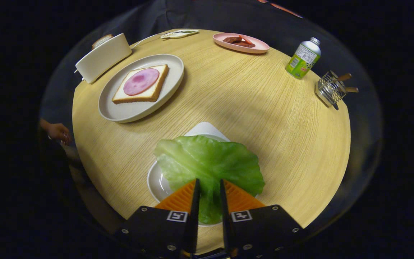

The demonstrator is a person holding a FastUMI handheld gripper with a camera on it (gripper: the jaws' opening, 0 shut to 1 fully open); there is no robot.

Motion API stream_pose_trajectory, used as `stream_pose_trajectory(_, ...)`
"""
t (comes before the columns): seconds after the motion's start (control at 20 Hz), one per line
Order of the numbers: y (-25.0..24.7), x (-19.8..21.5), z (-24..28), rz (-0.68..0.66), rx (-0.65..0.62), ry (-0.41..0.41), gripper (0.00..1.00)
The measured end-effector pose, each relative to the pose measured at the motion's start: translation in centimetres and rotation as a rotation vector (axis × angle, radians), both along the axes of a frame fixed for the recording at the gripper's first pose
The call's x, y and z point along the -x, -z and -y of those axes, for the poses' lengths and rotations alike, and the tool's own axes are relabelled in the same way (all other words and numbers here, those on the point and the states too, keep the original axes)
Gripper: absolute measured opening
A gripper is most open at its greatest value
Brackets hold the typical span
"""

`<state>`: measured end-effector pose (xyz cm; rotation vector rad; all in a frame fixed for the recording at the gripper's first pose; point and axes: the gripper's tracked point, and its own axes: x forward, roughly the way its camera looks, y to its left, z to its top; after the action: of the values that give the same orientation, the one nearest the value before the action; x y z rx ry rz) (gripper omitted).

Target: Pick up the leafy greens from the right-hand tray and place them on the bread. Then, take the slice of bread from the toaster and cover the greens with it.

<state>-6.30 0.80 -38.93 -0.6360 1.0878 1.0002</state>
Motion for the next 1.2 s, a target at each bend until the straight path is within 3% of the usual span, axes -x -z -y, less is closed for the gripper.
stream_pose_trajectory(0.1,-0.1,0.3,-0.2,0.025,-0.006,0.021,0.12)
stream_pose_trajectory(0.3,-0.3,0.7,-0.8,-0.058,-0.083,0.171,0.01)
stream_pose_trajectory(0.4,-0.5,1.1,-1.0,-0.095,-0.115,0.224,0.01)
stream_pose_trajectory(0.85,-6.2,1.6,-1.9,-0.103,-0.267,0.328,0.01)
stream_pose_trajectory(1.2,-12.2,1.0,-6.1,-0.071,-0.384,0.324,0.01)
